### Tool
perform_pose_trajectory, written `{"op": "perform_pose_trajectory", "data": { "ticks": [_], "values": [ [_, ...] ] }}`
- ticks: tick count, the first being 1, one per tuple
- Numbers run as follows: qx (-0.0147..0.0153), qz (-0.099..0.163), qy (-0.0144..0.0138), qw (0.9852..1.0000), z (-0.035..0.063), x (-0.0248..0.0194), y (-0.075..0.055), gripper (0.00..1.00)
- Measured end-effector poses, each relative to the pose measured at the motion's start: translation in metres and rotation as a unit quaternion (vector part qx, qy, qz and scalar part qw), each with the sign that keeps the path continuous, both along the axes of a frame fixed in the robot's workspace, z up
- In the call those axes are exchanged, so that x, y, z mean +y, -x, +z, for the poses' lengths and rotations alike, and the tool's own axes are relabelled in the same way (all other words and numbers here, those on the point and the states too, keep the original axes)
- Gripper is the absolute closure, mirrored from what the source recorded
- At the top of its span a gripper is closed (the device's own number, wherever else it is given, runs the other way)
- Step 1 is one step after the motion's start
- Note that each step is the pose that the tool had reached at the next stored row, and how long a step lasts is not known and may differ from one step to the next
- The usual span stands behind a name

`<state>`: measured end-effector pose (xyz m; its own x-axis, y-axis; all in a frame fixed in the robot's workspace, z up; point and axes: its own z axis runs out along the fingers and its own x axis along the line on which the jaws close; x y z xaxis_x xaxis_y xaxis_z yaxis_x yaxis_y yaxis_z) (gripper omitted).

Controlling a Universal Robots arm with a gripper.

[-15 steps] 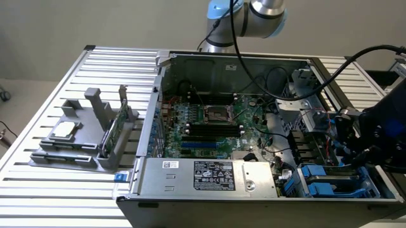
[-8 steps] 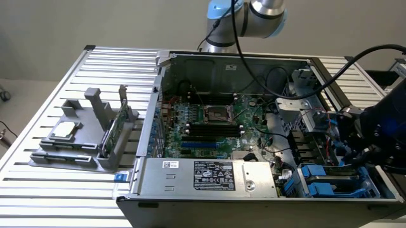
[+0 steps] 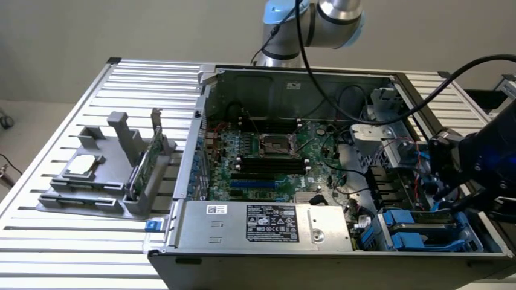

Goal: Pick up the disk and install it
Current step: 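Insert the first disk wire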

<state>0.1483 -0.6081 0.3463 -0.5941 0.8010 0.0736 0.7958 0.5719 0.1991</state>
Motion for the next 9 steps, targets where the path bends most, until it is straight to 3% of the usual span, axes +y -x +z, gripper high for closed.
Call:
{"op": "perform_pose_trajectory", "data": {
  "ticks": [4,9],
  "values": [
    [0.0,-0.019,-0.0059,0.9998,0.0001,0.0,0.0,0.7],
    [0.0,-0.029,-0.0097,0.9995,-0.0005,-0.0012,-0.0004,0.7]
  ]
}}
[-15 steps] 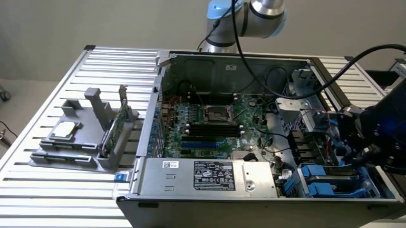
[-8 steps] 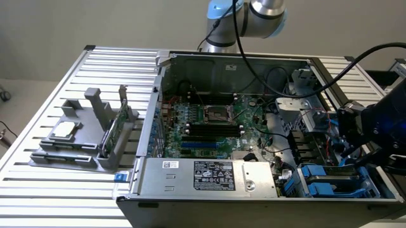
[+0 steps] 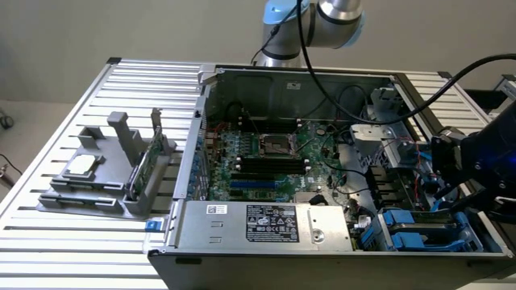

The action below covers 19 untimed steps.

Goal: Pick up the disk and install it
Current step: 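Insert the first disk wire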

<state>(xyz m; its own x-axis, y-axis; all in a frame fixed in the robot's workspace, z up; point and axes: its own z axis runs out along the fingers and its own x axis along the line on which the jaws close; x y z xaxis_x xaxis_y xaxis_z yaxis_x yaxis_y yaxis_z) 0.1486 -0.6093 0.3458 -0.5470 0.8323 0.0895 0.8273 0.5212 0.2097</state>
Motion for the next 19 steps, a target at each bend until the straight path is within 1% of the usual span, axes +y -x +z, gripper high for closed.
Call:
{"op": "perform_pose_trajectory", "data": {
  "ticks": [2,6,8,10,13,15,17,19],
  "values": [
    [0.0008,0.0,-0.0023,1.0,-0.0009,-0.0019,-0.001,0.7],
    [0.0056,0.0,-0.0072,1.0,-0.0033,-0.0066,-0.003,0.7],
    [0.0075,0.0,-0.0102,0.9999,-0.0047,-0.0082,-0.004,0.7],
    [0.0083,0.0,-0.0143,0.9999,-0.0061,-0.0091,-0.006,0.7],
    [0.0101,0.0,-0.0222,0.9997,-0.0077,-0.0096,-0.011,0.7],
    [0.0122,0.0,-0.0273,0.9996,-0.0085,-0.0096,-0.013,0.7],
    [0.0154,0.0,-0.0303,0.9994,-0.0095,-0.0099,-0.014,0.7],
    [0.018,0.0,-0.0321,0.9993,-0.0106,-0.0101,-0.016,0.7]
  ]
}}
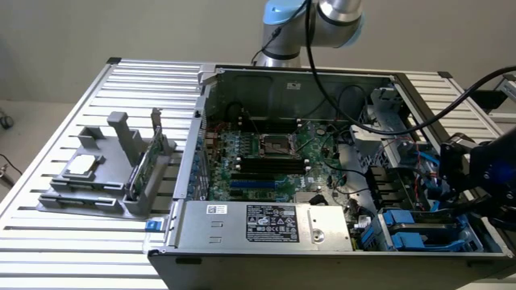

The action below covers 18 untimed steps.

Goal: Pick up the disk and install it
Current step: 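Insert the first disk wire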

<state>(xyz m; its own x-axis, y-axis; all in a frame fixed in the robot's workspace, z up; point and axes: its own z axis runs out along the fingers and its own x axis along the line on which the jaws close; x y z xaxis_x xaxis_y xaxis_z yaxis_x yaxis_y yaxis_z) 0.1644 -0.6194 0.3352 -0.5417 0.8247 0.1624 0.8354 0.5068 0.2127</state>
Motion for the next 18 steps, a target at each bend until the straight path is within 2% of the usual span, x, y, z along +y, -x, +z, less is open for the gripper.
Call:
{"op": "perform_pose_trajectory", "data": {
  "ticks": [9,10,11,13,15,18],
  "values": [
    [0.0087,-0.002,-0.0066,0.9999,-0.0027,-0.0002,-0.0052,0.7],
    [0.0097,-0.003,-0.0075,0.9999,-0.0029,-0.0002,-0.0054,0.73],
    [0.0108,-0.003,-0.0079,0.9999,-0.0029,-0.0002,-0.0054,0.73],
    [0.0131,-0.004,-0.0081,0.9999,-0.0028,-0.0002,-0.0054,0.82],
    [0.0156,-0.005,-0.0084,0.9998,-0.0028,-0.0002,-0.0055,0.82],
    [0.016,-0.005,-0.0085,0.9998,-0.0028,-0.0002,-0.0055,0.82]
  ]
}}
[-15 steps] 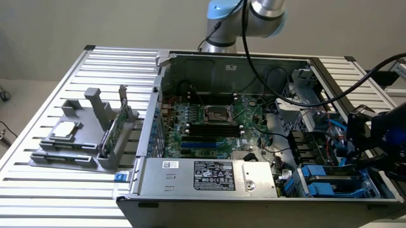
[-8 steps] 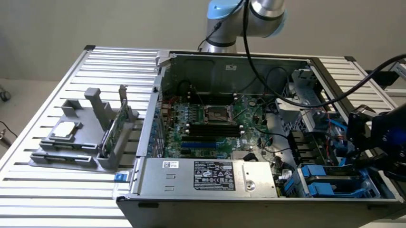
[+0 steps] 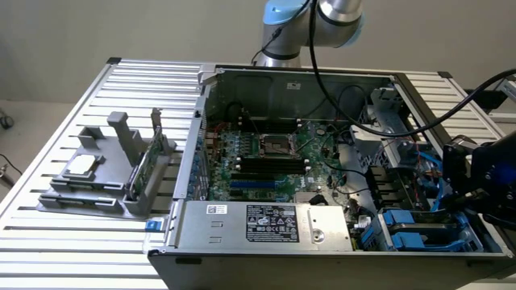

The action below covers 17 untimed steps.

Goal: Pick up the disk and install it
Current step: 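Insert the first disk wire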

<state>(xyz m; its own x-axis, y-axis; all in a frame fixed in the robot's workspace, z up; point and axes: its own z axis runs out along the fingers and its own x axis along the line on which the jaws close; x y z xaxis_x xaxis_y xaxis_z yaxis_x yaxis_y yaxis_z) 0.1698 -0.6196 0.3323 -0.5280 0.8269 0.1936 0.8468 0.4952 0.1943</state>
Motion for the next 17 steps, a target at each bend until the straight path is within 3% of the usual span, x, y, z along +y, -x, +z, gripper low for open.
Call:
{"op": "perform_pose_trajectory", "data": {
  "ticks": [3,7,13,15,17],
  "values": [
    [0.0,-0.003,-0.0004,1.0,0.0001,0.0,0.002,0.82],
    [0.0,-0.01,-0.004,0.9999,0.0007,0.0,0.009,0.82],
    [0.0017,-0.036,-0.0041,0.9994,0.0008,0.0,0.012,0.82],
    [0.0075,-0.042,-0.0041,0.9991,0.0009,0.0,0.013,0.82],
    [0.0188,-0.043,-0.0036,0.9989,0.0009,0.0,0.014,0.82]
  ]
}}
